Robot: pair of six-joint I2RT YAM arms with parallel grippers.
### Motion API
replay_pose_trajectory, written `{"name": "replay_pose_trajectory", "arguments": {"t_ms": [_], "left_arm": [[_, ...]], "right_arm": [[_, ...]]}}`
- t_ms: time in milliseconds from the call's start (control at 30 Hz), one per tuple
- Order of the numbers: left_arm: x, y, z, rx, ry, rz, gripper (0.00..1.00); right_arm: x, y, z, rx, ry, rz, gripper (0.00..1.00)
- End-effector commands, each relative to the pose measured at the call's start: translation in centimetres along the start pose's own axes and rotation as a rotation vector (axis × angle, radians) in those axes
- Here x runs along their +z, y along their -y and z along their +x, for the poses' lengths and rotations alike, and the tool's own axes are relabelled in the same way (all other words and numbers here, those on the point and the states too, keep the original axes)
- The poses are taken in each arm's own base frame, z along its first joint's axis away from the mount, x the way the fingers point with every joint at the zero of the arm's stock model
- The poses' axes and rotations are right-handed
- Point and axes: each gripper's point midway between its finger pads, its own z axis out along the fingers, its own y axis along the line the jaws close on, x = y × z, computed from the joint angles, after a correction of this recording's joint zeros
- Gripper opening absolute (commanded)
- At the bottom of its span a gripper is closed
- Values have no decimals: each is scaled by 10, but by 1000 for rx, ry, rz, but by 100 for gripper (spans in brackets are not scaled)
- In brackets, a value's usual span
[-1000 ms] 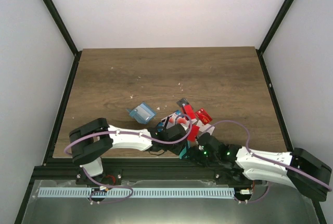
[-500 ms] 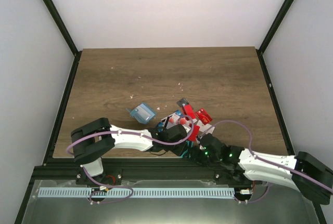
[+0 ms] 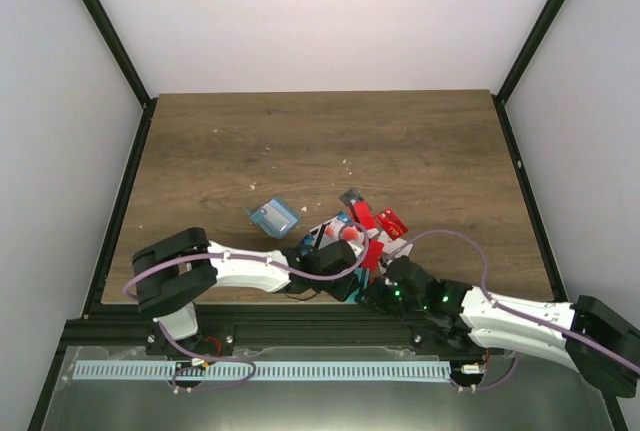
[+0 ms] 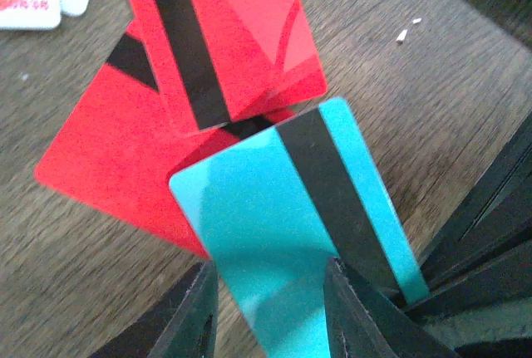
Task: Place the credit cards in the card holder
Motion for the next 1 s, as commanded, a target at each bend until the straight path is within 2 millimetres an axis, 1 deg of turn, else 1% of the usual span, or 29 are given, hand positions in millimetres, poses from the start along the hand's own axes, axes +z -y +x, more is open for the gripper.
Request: {"name": "replay_pose_trajectory", "arguments": {"t_ms": [0, 100, 233, 433, 533, 667, 700, 767, 867, 967], "left_arm": [[-7, -19, 29, -23, -82, -64, 37], [-23, -26, 13, -58, -22, -99, 37], [-54, -44, -11, -132, 72, -145, 38], [-102, -90, -46, -239, 204, -246, 38], [-118, -117, -59, -299, 256, -300, 38], [-129, -160, -67, -389, 278, -369, 38], [-132, -170, -67, -405, 280, -387, 38], [-135, -185, -67, -426, 276, -412, 38], [-136, -203, -63, -450, 258, -440, 38], [-137, -212, -61, -457, 253, -442, 38]], "right_arm": [[-1, -2, -7, -13, 36, 6, 1], [-4, -14, -12, -56, 54, -11, 1], [-10, -34, -24, -134, 91, -20, 1], [-16, -68, -50, -259, 161, -39, 1], [-17, -91, -68, -317, 202, -70, 1], [-12, -119, -96, -383, 238, -109, 1], [-10, -128, -104, -399, 250, -120, 1], [-5, -140, -118, -430, 265, -134, 1], [7, -157, -136, -476, 270, -154, 1], [23, -166, -154, -527, 260, -165, 1]]}}
